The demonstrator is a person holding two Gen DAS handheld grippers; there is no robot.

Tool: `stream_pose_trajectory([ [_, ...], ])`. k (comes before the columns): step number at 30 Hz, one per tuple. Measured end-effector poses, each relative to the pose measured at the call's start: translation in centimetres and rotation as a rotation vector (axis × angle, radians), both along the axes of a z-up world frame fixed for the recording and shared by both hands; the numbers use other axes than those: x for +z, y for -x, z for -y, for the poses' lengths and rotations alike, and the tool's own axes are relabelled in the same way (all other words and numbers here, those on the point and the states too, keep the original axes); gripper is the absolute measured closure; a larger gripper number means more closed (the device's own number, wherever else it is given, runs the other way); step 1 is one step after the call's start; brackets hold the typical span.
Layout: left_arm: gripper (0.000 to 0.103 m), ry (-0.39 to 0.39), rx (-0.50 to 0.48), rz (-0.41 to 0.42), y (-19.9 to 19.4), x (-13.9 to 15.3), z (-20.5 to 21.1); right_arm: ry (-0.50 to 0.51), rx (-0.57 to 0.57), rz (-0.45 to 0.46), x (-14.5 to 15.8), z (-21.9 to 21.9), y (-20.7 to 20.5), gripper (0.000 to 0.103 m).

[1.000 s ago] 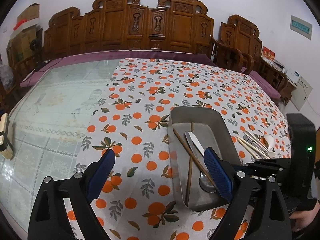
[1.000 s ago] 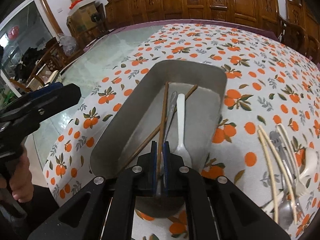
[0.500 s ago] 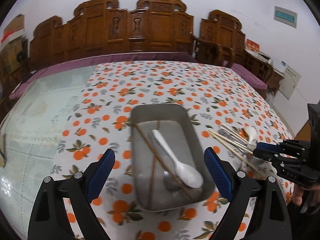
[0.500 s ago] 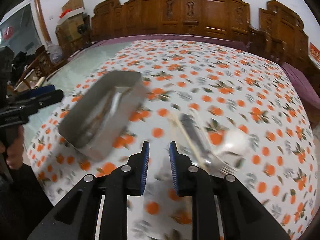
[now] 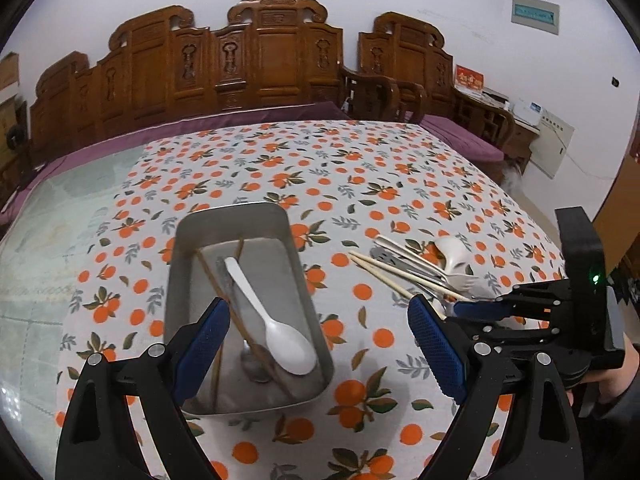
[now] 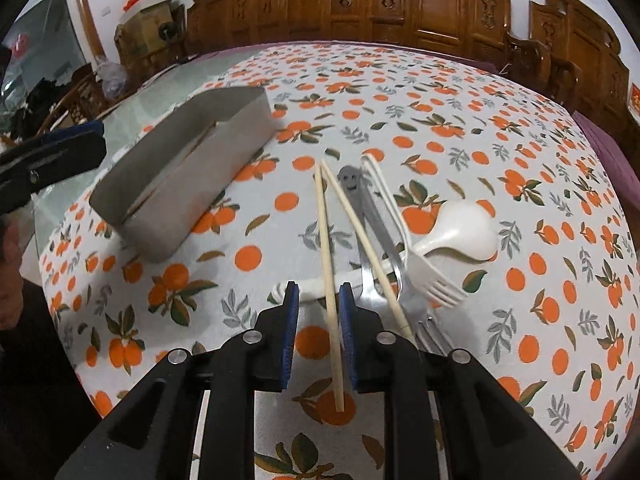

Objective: Organize utensils
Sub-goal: 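Grasp a wooden chopstick from the pile with the right tool, then grasp another wooden chopstick with the left tool while the right tool holds its chopstick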

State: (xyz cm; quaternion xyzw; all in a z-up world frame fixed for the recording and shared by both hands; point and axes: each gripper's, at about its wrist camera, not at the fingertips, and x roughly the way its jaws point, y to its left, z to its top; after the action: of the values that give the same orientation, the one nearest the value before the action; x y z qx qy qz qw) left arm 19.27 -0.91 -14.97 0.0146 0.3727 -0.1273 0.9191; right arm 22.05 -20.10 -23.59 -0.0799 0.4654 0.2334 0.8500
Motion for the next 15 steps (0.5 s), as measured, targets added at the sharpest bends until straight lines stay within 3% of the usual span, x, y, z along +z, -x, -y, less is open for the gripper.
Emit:
stream_pose_trajectory([
  [8, 0.016, -0.019, -0.016, -0.008, 0.1, -0.5, 1.0, 0.082, 0.04, 0.026, -1.2, -0.7, 0.1, 0.081],
  [12, 0.016, -0.026, -0.02, -0.006, 0.2, -0.7, 1.3, 0.112, 0.053, 0.043, -1.4, -0.9, -0.2, 0.097],
  [15, 0.016, -0.037, -0.013, -0.006, 0.2, -1.0, 1.6, 0.099, 0.072, 0.042, -1.3, -0.7, -0.1, 0.097],
])
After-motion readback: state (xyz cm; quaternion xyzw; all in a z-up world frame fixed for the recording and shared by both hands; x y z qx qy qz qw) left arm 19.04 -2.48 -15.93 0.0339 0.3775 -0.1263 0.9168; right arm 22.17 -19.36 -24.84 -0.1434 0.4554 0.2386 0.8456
